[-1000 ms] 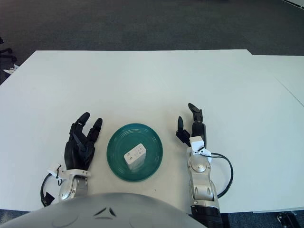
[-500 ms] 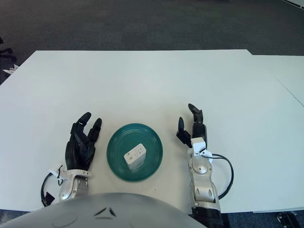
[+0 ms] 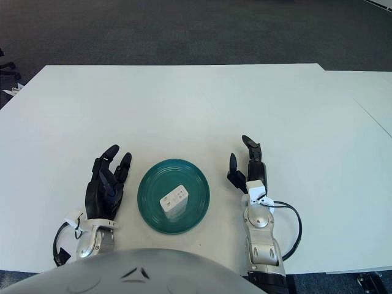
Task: Put the charger into the plate.
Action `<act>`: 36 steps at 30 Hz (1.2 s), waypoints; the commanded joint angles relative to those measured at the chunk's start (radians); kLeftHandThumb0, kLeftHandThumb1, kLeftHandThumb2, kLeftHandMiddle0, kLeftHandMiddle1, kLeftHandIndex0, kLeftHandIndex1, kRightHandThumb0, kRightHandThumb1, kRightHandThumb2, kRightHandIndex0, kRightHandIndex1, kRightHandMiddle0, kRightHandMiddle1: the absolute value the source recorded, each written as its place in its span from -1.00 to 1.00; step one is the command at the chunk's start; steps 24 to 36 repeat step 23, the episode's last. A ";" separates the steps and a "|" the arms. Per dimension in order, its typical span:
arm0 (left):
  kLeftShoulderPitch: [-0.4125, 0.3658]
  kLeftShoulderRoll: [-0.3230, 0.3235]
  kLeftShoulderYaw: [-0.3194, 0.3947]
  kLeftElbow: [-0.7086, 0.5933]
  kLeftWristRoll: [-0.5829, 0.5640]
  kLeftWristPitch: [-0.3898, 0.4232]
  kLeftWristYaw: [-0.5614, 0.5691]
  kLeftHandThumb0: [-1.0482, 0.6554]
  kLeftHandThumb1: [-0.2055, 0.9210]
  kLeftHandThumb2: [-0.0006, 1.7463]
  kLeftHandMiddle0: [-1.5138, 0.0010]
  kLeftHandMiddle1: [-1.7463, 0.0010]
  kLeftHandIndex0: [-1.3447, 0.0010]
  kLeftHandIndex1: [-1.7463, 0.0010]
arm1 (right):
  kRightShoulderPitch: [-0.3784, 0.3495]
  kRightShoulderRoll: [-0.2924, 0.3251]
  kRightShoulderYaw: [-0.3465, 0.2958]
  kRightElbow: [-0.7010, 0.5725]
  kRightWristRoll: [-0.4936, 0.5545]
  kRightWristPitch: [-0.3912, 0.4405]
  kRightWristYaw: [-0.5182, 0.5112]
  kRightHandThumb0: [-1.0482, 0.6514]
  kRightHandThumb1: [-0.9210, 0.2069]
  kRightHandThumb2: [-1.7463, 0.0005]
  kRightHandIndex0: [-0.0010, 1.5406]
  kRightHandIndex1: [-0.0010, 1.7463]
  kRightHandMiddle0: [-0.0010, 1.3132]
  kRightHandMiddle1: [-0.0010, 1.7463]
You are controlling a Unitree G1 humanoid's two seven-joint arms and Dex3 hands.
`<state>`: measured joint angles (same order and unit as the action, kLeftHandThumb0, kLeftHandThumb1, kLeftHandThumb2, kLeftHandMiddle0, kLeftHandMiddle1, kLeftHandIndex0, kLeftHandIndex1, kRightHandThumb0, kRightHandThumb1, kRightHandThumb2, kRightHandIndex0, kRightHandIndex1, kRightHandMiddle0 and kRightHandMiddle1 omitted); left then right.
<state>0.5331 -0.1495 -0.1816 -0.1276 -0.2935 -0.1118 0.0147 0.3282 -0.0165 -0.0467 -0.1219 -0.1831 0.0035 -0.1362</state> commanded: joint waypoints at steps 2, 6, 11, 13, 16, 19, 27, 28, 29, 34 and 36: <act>0.026 -0.035 0.001 0.037 0.002 0.057 0.029 -0.84 1.00 -0.13 0.42 0.91 0.77 -0.10 | 0.080 0.008 0.004 0.075 0.022 0.123 0.031 -0.54 -1.00 -0.01 -0.76 -0.99 -1.00 -0.31; 0.026 -0.041 0.002 0.034 -0.010 0.068 0.034 -0.81 1.00 -0.16 0.43 0.92 0.75 -0.11 | 0.081 0.003 0.004 0.072 0.018 0.130 0.033 -0.53 -1.00 -0.01 -0.76 -0.99 -1.00 -0.31; 0.032 -0.031 -0.010 0.022 -0.003 0.070 0.033 -0.79 1.00 -0.16 0.46 0.94 0.77 -0.09 | 0.082 -0.002 0.003 0.066 0.017 0.140 0.036 -0.53 -1.00 -0.02 -0.76 -0.99 -1.00 -0.31; 0.033 -0.029 -0.014 0.021 0.005 0.070 0.037 -0.79 1.00 -0.16 0.47 0.95 0.78 -0.08 | 0.083 -0.003 0.003 0.065 0.018 0.142 0.037 -0.53 -1.00 -0.02 -0.77 -1.00 -1.00 -0.31; 0.033 -0.027 -0.020 0.020 0.020 0.067 0.046 -0.80 1.00 -0.15 0.48 0.95 0.79 -0.07 | 0.084 -0.004 0.003 0.063 0.018 0.143 0.037 -0.53 -1.00 -0.03 -0.77 -1.00 -1.00 -0.31; 0.032 -0.029 -0.030 0.027 0.048 0.056 0.060 -0.80 1.00 -0.14 0.50 0.97 0.82 -0.05 | 0.085 -0.006 0.003 0.062 0.018 0.146 0.037 -0.53 -1.00 -0.03 -0.78 -1.00 -1.00 -0.31; 0.030 -0.029 -0.036 0.033 0.066 0.048 0.066 -0.82 1.00 -0.14 0.52 0.98 0.86 -0.02 | 0.085 -0.007 0.003 0.061 0.016 0.149 0.037 -0.53 -1.00 -0.02 -0.79 -1.00 -1.00 -0.30; 0.030 -0.029 -0.036 0.033 0.066 0.048 0.066 -0.82 1.00 -0.14 0.52 0.98 0.86 -0.02 | 0.085 -0.007 0.003 0.061 0.016 0.149 0.037 -0.53 -1.00 -0.02 -0.79 -1.00 -1.00 -0.30; 0.030 -0.029 -0.036 0.033 0.066 0.048 0.066 -0.82 1.00 -0.14 0.52 0.98 0.86 -0.02 | 0.085 -0.007 0.003 0.061 0.016 0.149 0.037 -0.53 -1.00 -0.02 -0.79 -1.00 -1.00 -0.30; 0.030 -0.029 -0.036 0.033 0.066 0.048 0.066 -0.82 1.00 -0.14 0.52 0.98 0.86 -0.02 | 0.085 -0.007 0.003 0.061 0.016 0.149 0.037 -0.53 -1.00 -0.02 -0.79 -1.00 -1.00 -0.30; 0.030 -0.029 -0.036 0.033 0.066 0.048 0.066 -0.82 1.00 -0.14 0.52 0.98 0.86 -0.02 | 0.085 -0.007 0.003 0.061 0.016 0.149 0.037 -0.53 -1.00 -0.02 -0.79 -1.00 -1.00 -0.30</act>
